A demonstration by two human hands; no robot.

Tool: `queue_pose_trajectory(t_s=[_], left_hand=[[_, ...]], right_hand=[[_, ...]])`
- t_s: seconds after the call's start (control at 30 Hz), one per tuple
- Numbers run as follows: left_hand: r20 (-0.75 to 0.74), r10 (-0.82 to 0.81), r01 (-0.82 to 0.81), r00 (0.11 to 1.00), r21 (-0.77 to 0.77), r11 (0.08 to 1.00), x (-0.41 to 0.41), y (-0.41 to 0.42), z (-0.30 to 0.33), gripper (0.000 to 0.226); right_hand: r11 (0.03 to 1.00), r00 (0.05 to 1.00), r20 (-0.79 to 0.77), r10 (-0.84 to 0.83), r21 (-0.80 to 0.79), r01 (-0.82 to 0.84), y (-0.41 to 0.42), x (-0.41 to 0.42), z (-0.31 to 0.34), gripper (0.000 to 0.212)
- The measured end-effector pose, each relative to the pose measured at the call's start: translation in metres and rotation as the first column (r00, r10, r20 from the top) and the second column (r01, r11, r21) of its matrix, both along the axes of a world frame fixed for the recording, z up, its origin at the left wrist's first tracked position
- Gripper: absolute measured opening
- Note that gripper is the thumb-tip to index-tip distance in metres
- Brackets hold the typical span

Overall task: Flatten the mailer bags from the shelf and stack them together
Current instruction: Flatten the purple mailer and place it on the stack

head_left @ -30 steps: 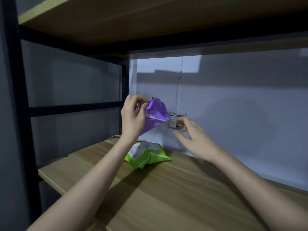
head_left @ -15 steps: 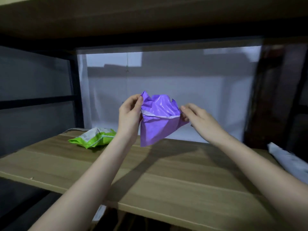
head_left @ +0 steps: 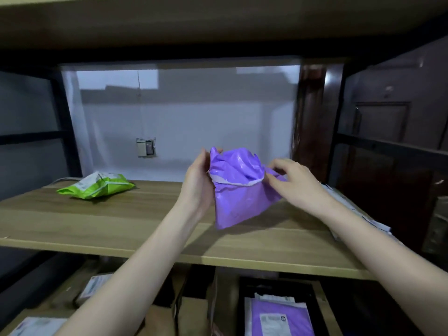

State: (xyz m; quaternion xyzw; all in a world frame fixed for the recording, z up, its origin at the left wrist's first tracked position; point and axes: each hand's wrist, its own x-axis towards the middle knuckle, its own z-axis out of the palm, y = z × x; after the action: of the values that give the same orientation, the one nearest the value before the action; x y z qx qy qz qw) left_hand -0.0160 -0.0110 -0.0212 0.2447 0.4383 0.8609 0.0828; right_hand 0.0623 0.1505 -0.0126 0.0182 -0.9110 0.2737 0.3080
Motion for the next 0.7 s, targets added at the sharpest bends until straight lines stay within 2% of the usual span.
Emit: queue_pose_trajectory(t_s=[0.07, 0.1, 0.2, 0.33, 0.53, 0.7], left_hand=[[-0.04, 0.008, -0.011, 0.999, -0.078, 0.997, 0.012, 0.005, 0.0, 0.046], [-0.106, 0.053, -0.067, 0.993, -0.134, 0.989, 0.015, 0.007, -0.001, 0.045], [-0.237, 0.156, -0.208, 0.959, -0.209, 0.956, 0.026, 0.007, -0.002, 0.023], [-0.245, 0.217, -0.277, 0.945, -0.246, 0.929, 0.034, 0.003, -0.003, 0.024], [-0.265, 0.465, -0.521, 0.845, -0.207, 0.828, 0.026, -0.012, 0.001, 0.03], [-0.294, 0.535, -0.598, 0.792, -0.199, 0.776, 0.025, -0.017, -0.002, 0.032]], right_hand=[[1.0, 0.999, -0.038, -0.006, 0.015, 0.007, -0.001, 0.011, -0.004, 0.019], [1.0, 0.998, -0.063, -0.009, 0.015, 0.01, -0.001, 0.014, -0.006, 0.018], [1.0, 0.992, -0.121, -0.026, -0.013, 0.025, 0.001, 0.024, -0.006, 0.016], [0.998, 0.987, -0.155, -0.048, -0.042, 0.041, 0.006, 0.034, -0.007, 0.024], [0.994, 0.984, -0.177, -0.029, -0.111, 0.009, 0.014, 0.044, -0.013, 0.03], [0.995, 0.997, -0.068, 0.026, -0.091, -0.032, 0.019, 0.049, -0.022, 0.03]])
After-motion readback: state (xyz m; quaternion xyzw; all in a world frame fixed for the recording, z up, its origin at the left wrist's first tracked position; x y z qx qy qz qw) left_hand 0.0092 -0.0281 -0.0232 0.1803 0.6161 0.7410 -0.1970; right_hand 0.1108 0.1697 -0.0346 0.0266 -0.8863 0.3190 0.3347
